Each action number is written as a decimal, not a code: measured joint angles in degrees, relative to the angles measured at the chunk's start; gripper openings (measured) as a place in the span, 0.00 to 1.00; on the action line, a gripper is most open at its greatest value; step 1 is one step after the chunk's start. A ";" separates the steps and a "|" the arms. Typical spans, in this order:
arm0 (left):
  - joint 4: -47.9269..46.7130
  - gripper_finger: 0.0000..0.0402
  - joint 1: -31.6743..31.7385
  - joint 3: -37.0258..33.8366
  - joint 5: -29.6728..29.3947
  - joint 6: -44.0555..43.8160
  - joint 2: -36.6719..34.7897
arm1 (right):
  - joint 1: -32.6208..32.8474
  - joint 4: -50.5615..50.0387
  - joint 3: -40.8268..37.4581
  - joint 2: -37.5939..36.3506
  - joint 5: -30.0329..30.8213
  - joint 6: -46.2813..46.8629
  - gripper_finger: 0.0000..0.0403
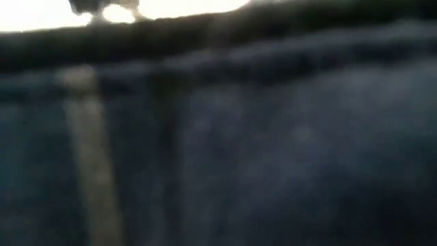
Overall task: Fold Laundry from Bin
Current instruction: Fold the blue patterned long sleeve
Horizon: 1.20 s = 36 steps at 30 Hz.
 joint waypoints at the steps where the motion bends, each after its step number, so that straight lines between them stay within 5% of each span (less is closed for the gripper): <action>1: -0.52 0.47 0.00 1.10 -0.57 1.07 0.00 | -1.11 2.79 0.42 0.05 -0.04 -1.49 0.02; 8: -15.68 0.47 -0.54 9.93 -3.77 3.41 -0.02 | -8.14 24.25 -1.43 0.30 -6.42 -11.87 0.02; 13: -22.31 0.47 -1.67 11.88 -4.19 3.64 -0.14 | -12.52 29.31 -1.54 3.46 -7.42 -16.45 0.02; 19: -22.26 0.47 -3.22 11.10 -4.12 1.95 -0.26 | -16.64 33.61 -1.54 10.63 -20.79 -19.31 0.02; 36: -23.46 0.47 -5.73 10.98 -4.11 -7.42 -0.93 | -28.19 46.96 -1.52 22.74 -21.13 -23.64 0.02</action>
